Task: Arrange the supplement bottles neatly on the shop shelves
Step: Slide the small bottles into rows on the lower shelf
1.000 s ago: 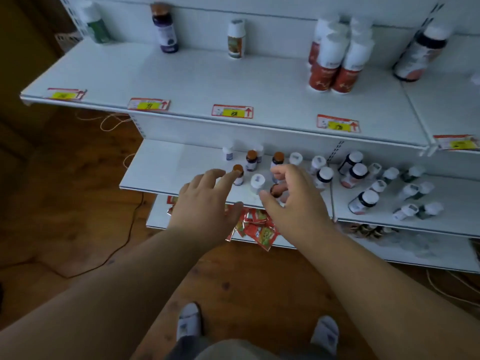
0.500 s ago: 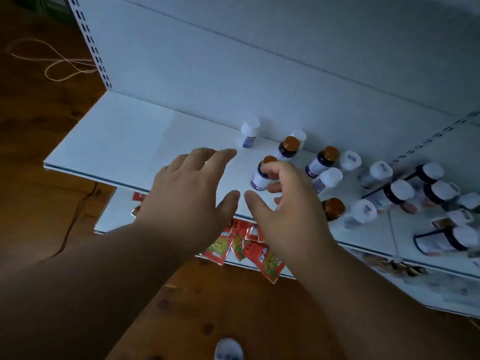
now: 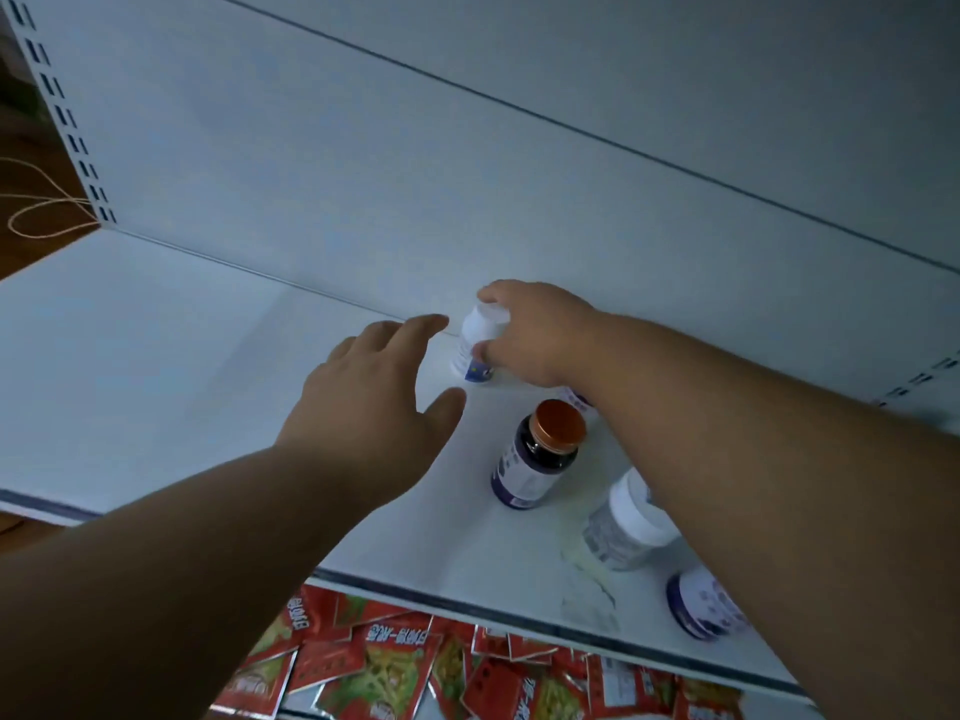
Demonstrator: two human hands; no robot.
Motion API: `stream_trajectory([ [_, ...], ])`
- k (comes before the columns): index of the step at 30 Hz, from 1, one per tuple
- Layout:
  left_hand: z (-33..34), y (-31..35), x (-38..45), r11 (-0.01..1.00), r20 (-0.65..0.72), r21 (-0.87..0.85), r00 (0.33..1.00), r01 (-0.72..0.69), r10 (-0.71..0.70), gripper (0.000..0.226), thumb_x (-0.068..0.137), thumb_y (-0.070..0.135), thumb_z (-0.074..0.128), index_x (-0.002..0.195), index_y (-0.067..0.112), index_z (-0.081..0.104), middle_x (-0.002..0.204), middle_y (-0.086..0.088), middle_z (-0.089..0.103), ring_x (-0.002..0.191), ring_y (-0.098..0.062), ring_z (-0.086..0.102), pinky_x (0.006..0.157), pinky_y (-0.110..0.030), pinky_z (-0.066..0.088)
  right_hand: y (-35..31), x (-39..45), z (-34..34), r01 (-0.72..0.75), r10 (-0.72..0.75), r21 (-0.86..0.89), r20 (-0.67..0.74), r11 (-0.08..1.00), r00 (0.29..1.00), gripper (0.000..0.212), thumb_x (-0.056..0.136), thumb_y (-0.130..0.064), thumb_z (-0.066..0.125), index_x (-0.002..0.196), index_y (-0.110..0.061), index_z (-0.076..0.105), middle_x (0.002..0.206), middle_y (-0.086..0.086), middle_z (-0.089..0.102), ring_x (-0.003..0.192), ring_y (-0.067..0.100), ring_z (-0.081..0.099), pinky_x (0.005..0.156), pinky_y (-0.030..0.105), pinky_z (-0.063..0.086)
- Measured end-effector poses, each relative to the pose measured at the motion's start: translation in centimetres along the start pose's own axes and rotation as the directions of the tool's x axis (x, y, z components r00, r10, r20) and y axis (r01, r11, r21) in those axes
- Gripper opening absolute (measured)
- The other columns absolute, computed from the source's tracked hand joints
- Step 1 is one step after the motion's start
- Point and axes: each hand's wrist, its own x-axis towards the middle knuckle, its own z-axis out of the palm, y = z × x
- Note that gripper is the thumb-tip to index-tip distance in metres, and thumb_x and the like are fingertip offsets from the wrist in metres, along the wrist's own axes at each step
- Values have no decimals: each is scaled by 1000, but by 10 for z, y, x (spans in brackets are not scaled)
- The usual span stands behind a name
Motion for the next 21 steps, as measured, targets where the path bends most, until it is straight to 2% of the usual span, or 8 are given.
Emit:
stream_trajectory([
  [2,7,-7,14,1000,-25,-7,1000,2,-2,66,90,52,54,148,36,28,148,3,43,131,-23,43,107,-44,40,1,19,4,36,-37,5,13,999,999,74,90,-23,69,152,-29,28,149,8,42,125,30,48,99,37,43],
  [7,17,-20,22,999,-34,22,999,-24,24,70,89,52,55,149,30,28,147,0,43,133,-22,42,108,-45,39,-1,43,25,131,-126,27,-137,991,983,52,89,-11,66,131,-25,37,118,12,54,94,26,55,80,36,51],
  [9,22,-20,17,1000,-21,14,1000,-22,22,69,89,51,55,149,31,27,149,1,42,134,-22,41,109,-44,38,4,43,32,118,-113,23,-158,993,981,44,90,-10,62,124,-22,38,112,12,55,89,27,55,78,38,52],
  [12,15,-17,16,999,-75,-5,996,-51,51,68,89,51,56,148,31,29,147,2,44,132,-21,43,108,-42,39,6,37,22,139,-125,59,-192,989,973,38,93,-17,60,124,-22,38,110,10,54,89,26,55,80,38,51],
  [14,5,-18,13,998,-136,-7,989,-58,57,69,88,54,55,148,32,28,148,4,42,133,-19,43,108,-42,40,-4,28,11,199,-163,109,-275,974,947,36,96,-23,59,125,-23,38,109,4,51,91,23,55,76,34,47],
  [16,1,-18,-2,999,-165,-27,986,-40,35,72,87,58,55,149,33,27,150,5,39,134,-18,42,107,-41,41,-18,11,10,248,-190,179,-289,952,938,35,98,-26,57,125,-25,36,112,2,50,93,21,55,73,30,44],
  [19,-9,-3,-39,994,-190,-106,981,9,-29,76,85,61,55,149,33,26,151,7,38,134,-16,41,107,-41,41,-27,-36,14,252,-154,387,-268,887,951,39,97,-29,58,128,-29,34,118,-1,49,100,20,57,81,28,48],
  [21,-31,7,-70,990,-214,-133,974,49,-77,79,83,63,58,148,33,25,151,8,36,133,-13,40,105,-39,42,-37,-77,16,249,-133,533,-247,808,960,41,96,-32,61,128,-34,35,121,-5,51,101,14,59,81,22,50],
])
